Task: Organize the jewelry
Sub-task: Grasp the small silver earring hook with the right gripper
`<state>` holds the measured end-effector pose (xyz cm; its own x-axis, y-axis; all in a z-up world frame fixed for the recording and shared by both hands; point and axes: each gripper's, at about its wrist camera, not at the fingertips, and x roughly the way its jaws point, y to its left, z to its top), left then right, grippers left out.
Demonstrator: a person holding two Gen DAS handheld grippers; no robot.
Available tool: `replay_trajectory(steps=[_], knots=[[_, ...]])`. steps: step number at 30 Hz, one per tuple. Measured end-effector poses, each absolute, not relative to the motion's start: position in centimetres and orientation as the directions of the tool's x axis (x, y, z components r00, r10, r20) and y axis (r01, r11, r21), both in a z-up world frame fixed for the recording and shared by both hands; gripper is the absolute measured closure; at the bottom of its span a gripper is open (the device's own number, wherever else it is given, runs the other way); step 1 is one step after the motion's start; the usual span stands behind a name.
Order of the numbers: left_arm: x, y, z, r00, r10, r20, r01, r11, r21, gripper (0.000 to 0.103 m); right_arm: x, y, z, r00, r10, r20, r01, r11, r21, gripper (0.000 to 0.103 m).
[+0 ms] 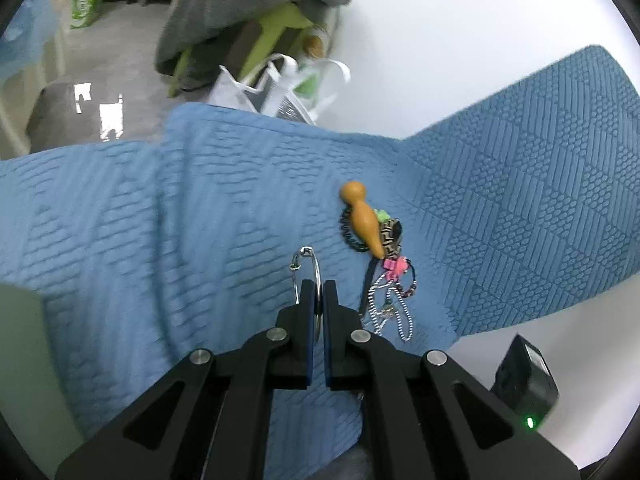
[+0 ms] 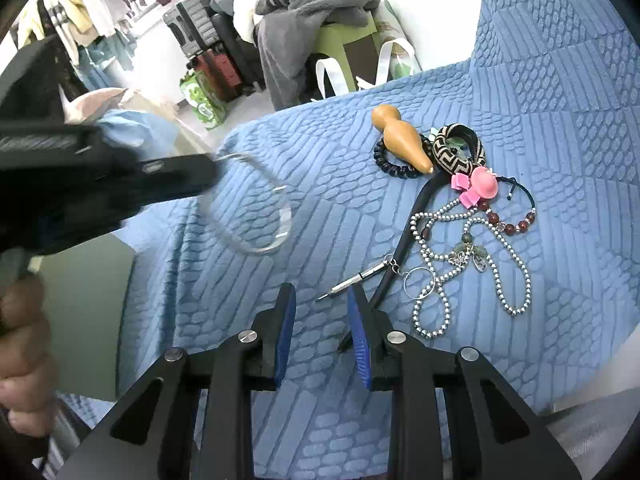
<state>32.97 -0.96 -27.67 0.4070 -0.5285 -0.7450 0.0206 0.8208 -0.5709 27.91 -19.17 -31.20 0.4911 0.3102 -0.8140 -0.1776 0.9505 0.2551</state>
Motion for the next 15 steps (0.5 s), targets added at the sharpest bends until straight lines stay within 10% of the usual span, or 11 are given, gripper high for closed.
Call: replay_trajectory(steps=[15], knots=[[26.9,4.0,-27.0,0.450,-0.400,-0.799,-0.083,0.872,-0.483,0.100,30.5,-16.2,-33.0,0.509,0.084,-0.857,-0.144,0.989,0.011,0.084]])
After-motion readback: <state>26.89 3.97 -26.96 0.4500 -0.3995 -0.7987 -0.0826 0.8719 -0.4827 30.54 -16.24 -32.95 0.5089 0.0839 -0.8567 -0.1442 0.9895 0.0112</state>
